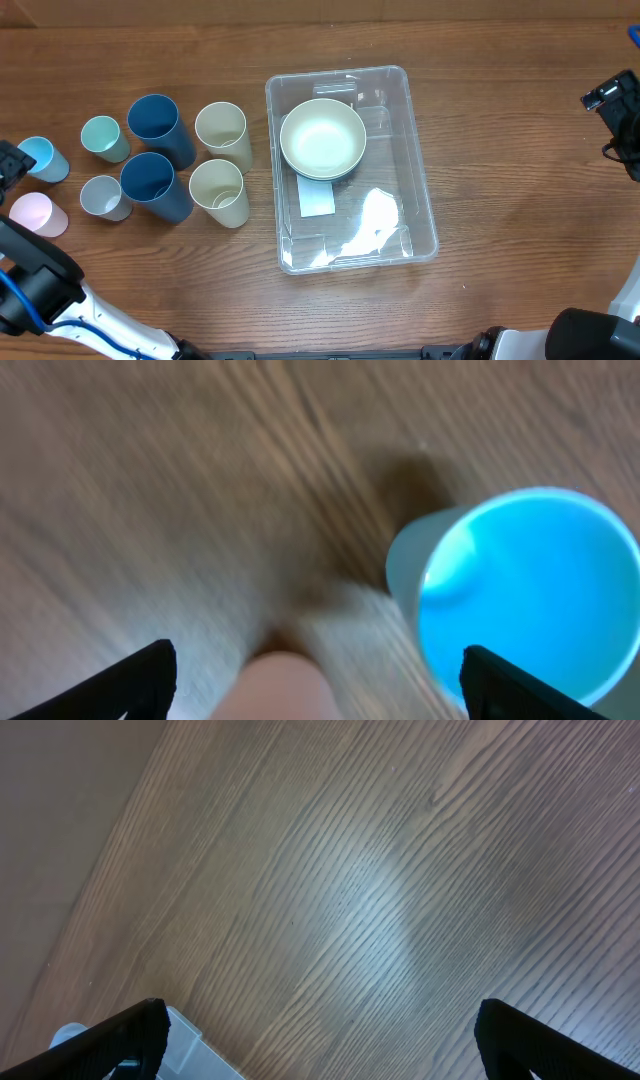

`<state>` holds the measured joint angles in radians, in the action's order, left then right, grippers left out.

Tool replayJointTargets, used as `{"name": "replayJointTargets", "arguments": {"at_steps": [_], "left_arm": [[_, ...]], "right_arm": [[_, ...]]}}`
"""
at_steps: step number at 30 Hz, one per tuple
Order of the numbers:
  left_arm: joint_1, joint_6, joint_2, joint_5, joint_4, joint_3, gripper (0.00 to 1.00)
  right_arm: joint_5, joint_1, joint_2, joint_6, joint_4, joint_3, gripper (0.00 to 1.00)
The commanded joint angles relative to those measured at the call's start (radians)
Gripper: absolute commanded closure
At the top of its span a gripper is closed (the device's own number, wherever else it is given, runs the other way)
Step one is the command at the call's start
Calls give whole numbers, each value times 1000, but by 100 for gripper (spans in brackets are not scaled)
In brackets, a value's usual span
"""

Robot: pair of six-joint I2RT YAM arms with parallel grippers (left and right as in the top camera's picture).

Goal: Pack container
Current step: 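Reach the left gripper to the light blue cup and grasp it, then place the light blue cup upright in the container's right side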

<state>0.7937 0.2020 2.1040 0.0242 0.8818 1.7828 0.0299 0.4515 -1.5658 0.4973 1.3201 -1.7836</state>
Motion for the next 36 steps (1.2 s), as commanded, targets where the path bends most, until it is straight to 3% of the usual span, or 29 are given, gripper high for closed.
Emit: {"name": "replayJointTargets", "arguments": {"at_steps": [1,4,11,15,18,20,23,29,36], "left_arm": [[-2,-41,24,-26,-39,20,10],[-3,-41,34,-27,-72,20,10],[-21,-40,94,-93,-133,20,27],[-40,-40,135,-103,-153,20,29],[-51,-36,151,-105,-176,20,65],[-52,-37,140,-139,-176,30,80],[-51,-37,121,-175,-145,70,94],[-60,-11,-10,-206,38,340,96],[-198,30,-305,-496,180,491,94]], "right_arm": [[1,2,0,5,-5,-3,0],[1,2,0,5,-5,-3,0],[1,2,0,5,-5,-3,0],[1,2,0,5,-5,-3,0],[1,2,0,5,-5,-3,0],[1,2,0,5,-5,-3,0],[1,2,0,5,-5,-3,0],[1,2,0,5,-5,-3,0],[1,2,0,5,-5,-3,0]]}}
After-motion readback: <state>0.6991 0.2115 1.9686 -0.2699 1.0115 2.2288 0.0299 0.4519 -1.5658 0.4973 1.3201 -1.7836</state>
